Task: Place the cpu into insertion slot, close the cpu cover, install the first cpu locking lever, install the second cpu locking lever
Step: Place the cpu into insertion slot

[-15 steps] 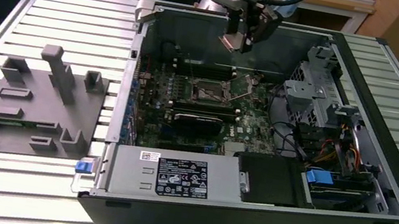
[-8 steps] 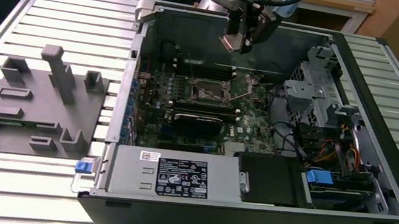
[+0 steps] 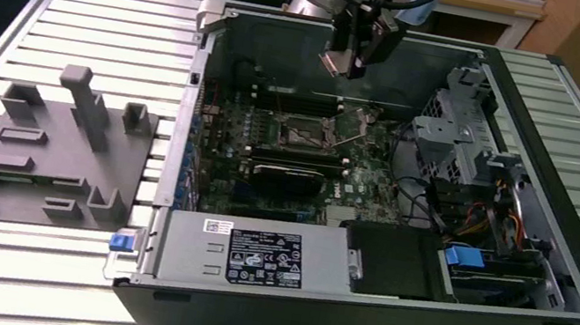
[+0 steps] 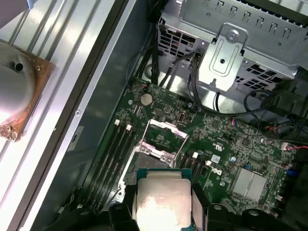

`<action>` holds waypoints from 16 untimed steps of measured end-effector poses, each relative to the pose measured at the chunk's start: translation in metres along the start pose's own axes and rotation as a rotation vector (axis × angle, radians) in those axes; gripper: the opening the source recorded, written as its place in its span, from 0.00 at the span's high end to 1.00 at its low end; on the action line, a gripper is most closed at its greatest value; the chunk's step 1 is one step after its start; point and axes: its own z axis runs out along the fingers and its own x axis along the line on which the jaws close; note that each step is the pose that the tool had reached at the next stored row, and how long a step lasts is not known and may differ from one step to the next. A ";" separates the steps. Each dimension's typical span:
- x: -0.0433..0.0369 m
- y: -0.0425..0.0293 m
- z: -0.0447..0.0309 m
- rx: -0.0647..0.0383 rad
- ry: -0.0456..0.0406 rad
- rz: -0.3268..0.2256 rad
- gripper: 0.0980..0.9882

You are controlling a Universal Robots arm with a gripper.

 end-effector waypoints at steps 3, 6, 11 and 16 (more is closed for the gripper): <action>0.0000 -0.0001 0.0003 0.000 -0.0012 0.013 0.51; 0.0001 -0.0002 0.0005 0.000 -0.0022 0.024 0.51; 0.0002 -0.0007 0.0016 -0.001 -0.0035 0.039 0.51; 0.0002 -0.0010 0.0036 -0.001 -0.0040 0.046 0.51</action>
